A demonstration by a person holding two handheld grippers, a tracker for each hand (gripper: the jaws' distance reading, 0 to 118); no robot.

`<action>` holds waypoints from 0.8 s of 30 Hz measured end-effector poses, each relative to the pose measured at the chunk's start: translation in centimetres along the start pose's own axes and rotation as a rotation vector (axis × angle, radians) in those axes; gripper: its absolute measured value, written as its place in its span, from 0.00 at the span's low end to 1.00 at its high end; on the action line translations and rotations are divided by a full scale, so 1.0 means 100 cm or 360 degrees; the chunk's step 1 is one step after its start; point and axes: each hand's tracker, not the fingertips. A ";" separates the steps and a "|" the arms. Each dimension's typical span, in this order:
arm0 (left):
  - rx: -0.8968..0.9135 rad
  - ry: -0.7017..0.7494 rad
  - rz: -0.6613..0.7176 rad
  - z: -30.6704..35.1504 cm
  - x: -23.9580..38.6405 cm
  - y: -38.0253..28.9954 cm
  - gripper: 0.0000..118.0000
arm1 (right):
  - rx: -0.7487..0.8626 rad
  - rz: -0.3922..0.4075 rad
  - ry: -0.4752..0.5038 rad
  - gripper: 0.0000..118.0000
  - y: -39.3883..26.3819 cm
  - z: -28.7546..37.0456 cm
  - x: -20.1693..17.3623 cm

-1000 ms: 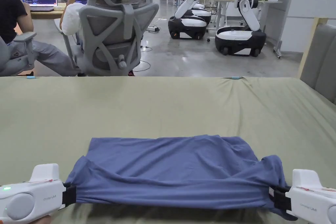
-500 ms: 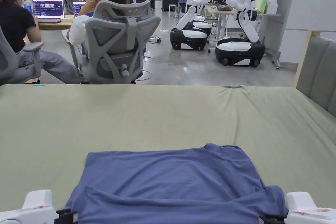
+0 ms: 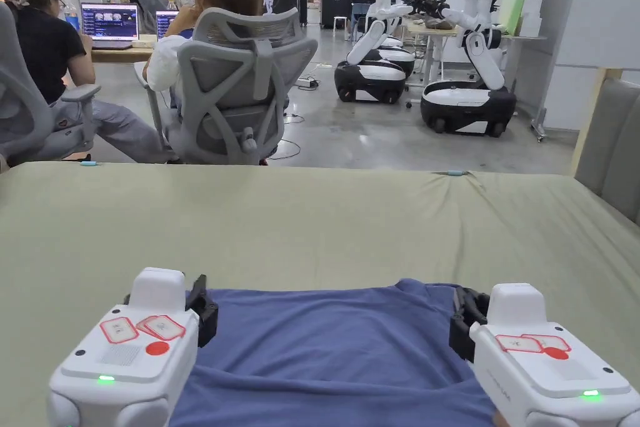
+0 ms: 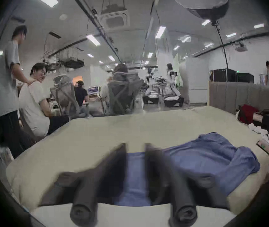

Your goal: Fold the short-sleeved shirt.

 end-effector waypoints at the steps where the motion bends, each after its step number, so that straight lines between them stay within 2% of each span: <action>1: -0.0011 -0.0009 0.0014 -0.002 -0.001 -0.001 0.00 | 0.0026 0.0033 -0.0043 0.01 -0.001 0.000 -0.003; 4: -0.0175 -0.0094 0.0066 -0.014 -0.013 -0.009 0.00 | 0.0010 0.0026 -0.0003 0.00 -0.002 -0.006 0.001; 7: -0.0284 -0.0045 0.0038 -0.038 -0.025 -0.019 0.00 | -0.0020 0.0054 -0.0011 0.00 -0.005 -0.019 0.006; 9: -0.0449 -0.0084 0.0123 -0.064 -0.043 -0.030 0.00 | -0.0055 0.0051 -0.0002 0.00 -0.007 -0.028 0.012; 11: -0.0584 -0.0086 0.0182 -0.094 -0.055 -0.035 0.00 | -0.0076 0.0071 -0.0006 0.00 -0.009 -0.039 0.015; 16: -0.0879 -0.0087 0.0108 -0.190 -0.076 -0.044 0.00 | -0.0128 0.0096 -0.0010 0.00 -0.013 -0.067 0.026; 18: -0.0926 -0.0062 0.0163 -0.236 -0.083 -0.047 0.00 | -0.0157 0.0101 -0.0016 0.00 -0.016 -0.081 0.032; 19: -0.0947 -0.0070 0.0178 -0.253 -0.087 -0.049 0.12 | -0.0169 0.0103 -0.0020 0.00 -0.018 -0.087 0.035; 21: -0.1002 -0.0080 0.0165 -0.286 -0.091 -0.055 0.68 | -0.0196 0.0112 -0.0036 0.00 -0.022 -0.098 0.042; 24: -0.1053 -0.0024 0.0127 -0.322 -0.088 -0.067 0.89 | -0.0229 0.0107 -0.0062 0.00 -0.025 -0.111 0.054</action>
